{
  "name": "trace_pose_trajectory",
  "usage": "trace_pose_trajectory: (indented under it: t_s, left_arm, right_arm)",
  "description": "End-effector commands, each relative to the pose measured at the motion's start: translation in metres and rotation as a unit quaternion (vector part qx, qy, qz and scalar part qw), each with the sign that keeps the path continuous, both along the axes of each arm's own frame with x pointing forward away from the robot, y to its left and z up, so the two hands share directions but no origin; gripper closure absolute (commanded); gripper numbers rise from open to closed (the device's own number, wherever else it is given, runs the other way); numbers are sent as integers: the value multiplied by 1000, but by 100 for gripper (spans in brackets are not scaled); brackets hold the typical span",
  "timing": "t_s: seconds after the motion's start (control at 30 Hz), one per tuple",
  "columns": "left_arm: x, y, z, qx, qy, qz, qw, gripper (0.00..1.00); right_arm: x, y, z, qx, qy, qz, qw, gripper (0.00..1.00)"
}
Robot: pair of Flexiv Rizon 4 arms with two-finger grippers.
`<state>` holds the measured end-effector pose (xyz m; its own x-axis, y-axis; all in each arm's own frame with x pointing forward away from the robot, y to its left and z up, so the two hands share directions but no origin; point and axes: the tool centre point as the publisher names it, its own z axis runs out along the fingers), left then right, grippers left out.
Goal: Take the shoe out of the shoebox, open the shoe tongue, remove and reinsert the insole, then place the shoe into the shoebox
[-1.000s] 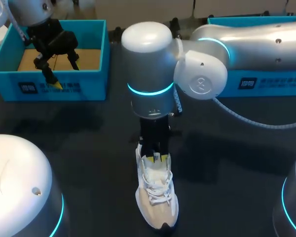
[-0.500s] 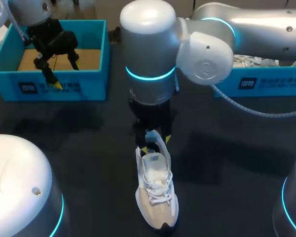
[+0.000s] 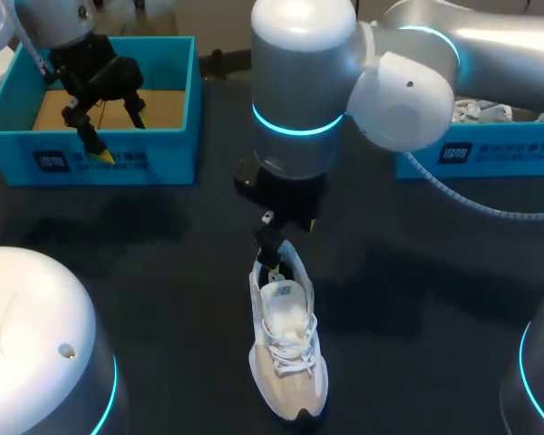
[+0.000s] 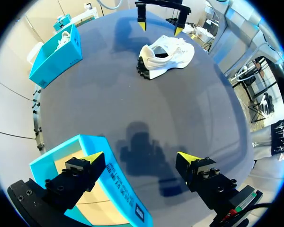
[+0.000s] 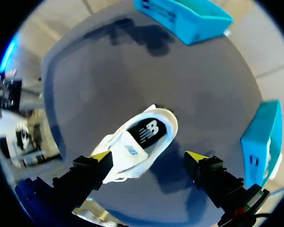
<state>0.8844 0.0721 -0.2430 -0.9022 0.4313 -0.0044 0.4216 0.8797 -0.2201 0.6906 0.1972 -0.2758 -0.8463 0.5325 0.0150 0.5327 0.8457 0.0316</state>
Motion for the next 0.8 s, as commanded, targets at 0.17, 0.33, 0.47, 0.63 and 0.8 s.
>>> trace_pose_trajectory:
  t_s: [0.17,0.33,0.47,0.63,0.8]
  left_arm:
    - [-1,0,1,1,0,0,1000,0]
    - [-1,0,1,1,0,0,1000,0]
    - [-1,0,1,1,0,0,1000,0]
    - [-1,0,1,1,0,0,1000,0]
    - [-1,0,1,1,0,0,1000,0]
  right_arm:
    - [5,4,-4,11,19,245,969,0]
    - [9,7,-6,6,21,256,966,0]
    - [24,9,-14,-2,3,265,964,0]
    - [39,7,-21,-2,-29,275,961,0]
    - [50,11,-28,-2,-42,285,958,0]
